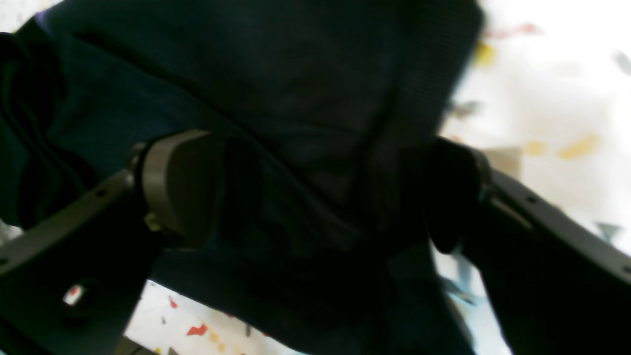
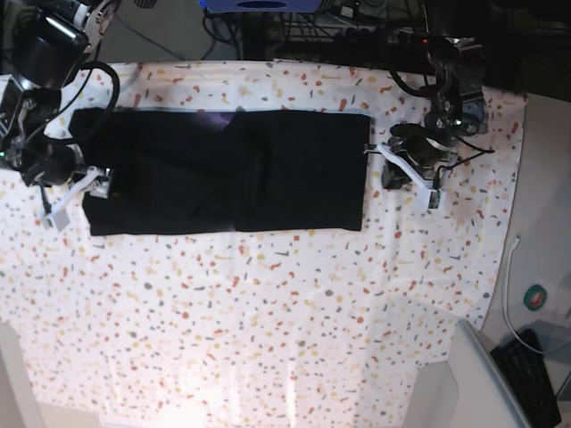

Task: Layout the t-shirt on the table in an organized manner, then fold the t-shirt properly
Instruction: 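Grasp the strip edges with both grippers, then fold the strip end with the right gripper toward the left gripper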

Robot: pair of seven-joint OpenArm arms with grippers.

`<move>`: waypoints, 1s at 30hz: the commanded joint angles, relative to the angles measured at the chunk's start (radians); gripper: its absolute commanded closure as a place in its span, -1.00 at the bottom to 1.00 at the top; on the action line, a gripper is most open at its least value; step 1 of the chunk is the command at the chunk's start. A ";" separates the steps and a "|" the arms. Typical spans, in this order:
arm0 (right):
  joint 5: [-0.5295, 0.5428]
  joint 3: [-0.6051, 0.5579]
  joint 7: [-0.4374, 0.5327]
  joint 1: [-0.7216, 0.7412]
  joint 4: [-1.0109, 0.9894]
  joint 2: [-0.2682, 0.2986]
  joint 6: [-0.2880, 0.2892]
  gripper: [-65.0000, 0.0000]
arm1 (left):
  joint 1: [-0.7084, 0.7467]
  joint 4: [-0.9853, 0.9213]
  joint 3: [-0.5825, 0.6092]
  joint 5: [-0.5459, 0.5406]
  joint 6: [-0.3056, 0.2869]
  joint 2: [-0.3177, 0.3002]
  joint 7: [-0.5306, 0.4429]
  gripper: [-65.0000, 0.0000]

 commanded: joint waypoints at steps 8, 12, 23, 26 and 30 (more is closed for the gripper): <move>-0.001 0.000 -0.023 0.008 0.004 -0.013 0.005 -0.26 | -0.007 -0.006 0.018 0.021 -0.011 0.024 0.059 1.00; -0.001 0.002 -0.023 0.011 0.004 -0.013 0.005 0.33 | -0.013 -0.006 0.020 0.021 -0.011 0.025 0.059 1.00; -0.005 -0.008 -0.025 0.053 0.007 0.064 0.005 1.00 | -0.031 -0.005 0.206 0.021 -0.008 0.084 0.060 1.00; -0.007 -0.009 -0.033 0.053 0.008 0.078 0.005 1.00 | -0.061 -0.006 0.250 0.019 -0.008 0.110 0.065 1.00; -0.007 -0.011 -0.034 0.051 0.035 0.079 0.005 1.00 | -0.097 -0.008 0.261 0.022 -0.008 0.140 0.068 1.00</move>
